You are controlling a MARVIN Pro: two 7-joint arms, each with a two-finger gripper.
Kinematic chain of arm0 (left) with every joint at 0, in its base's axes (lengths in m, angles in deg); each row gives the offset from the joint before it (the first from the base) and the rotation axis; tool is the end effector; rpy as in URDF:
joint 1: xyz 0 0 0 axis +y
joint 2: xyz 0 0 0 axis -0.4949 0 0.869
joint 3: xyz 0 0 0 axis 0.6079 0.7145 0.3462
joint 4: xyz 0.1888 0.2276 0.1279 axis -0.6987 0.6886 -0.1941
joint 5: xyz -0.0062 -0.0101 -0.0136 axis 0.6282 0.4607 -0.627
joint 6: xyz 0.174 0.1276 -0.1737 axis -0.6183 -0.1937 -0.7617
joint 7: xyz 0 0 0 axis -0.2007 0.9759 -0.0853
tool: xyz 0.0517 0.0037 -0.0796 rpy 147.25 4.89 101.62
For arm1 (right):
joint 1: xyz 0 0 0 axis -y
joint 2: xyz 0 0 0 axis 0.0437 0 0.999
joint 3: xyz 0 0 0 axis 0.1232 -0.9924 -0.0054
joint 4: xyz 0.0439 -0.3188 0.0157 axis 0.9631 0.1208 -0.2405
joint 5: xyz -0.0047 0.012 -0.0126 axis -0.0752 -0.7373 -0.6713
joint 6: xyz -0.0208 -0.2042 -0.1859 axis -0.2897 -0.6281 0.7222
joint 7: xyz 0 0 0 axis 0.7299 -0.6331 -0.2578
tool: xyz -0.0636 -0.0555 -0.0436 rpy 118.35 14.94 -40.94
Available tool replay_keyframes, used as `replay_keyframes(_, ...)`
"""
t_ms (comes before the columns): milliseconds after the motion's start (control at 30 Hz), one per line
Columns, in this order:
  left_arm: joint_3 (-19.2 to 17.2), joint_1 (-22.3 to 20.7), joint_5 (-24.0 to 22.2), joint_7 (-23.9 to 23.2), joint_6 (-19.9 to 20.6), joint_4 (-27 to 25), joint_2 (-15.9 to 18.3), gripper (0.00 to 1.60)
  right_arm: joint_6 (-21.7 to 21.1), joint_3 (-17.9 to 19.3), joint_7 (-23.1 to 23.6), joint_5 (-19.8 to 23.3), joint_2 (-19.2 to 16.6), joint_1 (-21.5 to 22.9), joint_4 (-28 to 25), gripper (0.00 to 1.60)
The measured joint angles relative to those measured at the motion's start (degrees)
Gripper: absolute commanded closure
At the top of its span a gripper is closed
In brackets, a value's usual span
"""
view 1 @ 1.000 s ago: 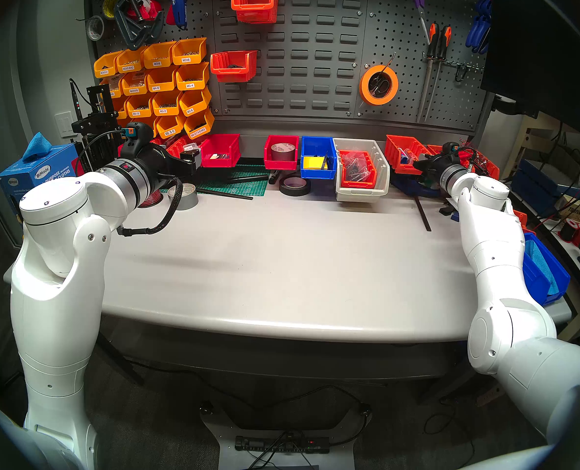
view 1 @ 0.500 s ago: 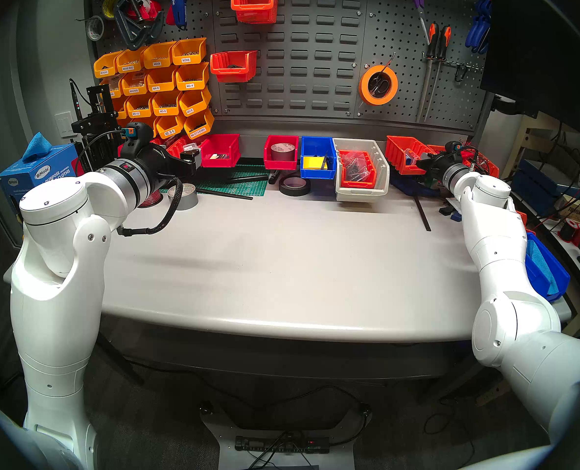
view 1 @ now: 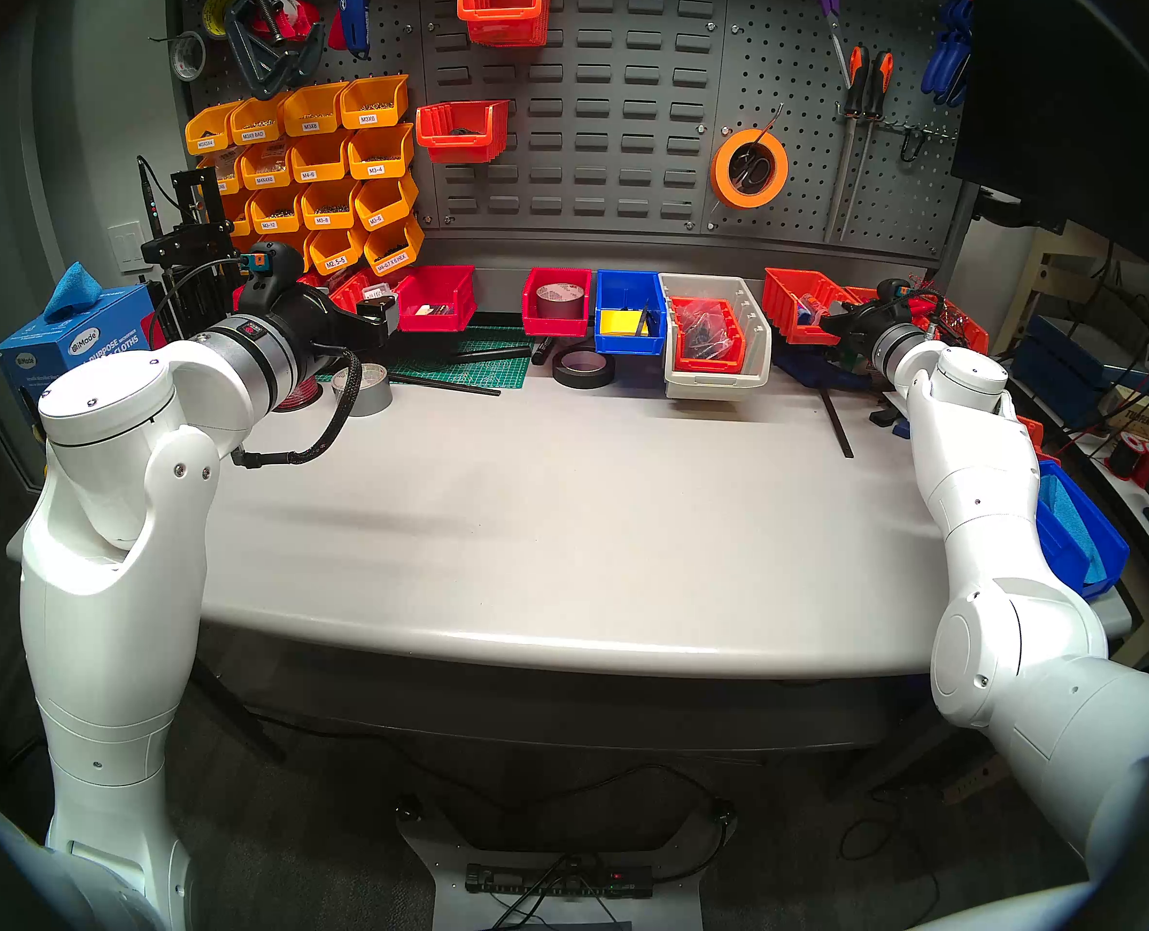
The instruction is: Hang all the unorganized tool boxes onto the wall
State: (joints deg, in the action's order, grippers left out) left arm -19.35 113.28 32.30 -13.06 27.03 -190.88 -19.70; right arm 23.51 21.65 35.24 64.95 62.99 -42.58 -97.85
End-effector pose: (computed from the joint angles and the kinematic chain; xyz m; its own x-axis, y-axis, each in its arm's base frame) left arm 0.3438 0.0912 -0.1012 0.0454 -0.0694 0.9966 -0.1206 -0.9907 -0.0635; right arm 0.5773 -0.2051 -0.1595 -0.0010 -0.0044 1.0000 0.0354 -0.9994 -0.0043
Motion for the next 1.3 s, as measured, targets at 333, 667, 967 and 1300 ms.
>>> replay_keyframes(333, 0.0, 0.0, -0.1, 0.1, 0.0, 0.0, 0.1, 0.0, -2.6, 0.5, -3.2, 0.9, 2.0, -1.3, -3.5, 1.6)
replay_keyframes(667, 0.0, 0.0, -0.2, 0.1, -0.1, 0.0, 0.1, 0.0, -4.0, 0.4, -5.6, 1.4, 3.7, -2.2, -5.3, 1.6)
replay_keyframes(967, 0.1, 0.0, -0.3, 0.2, -0.1, 0.0, 0.2, 0.0, -3.1, -0.2, -6.9, 1.4, 4.3, -2.9, -5.6, 0.0)
replay_keyframes(1300, 0.1, 0.1, -0.4, 0.4, -0.2, 0.0, 0.3, 0.0, -2.3, -1.5, -6.0, 0.8, 4.6, -2.8, -5.2, 0.0)
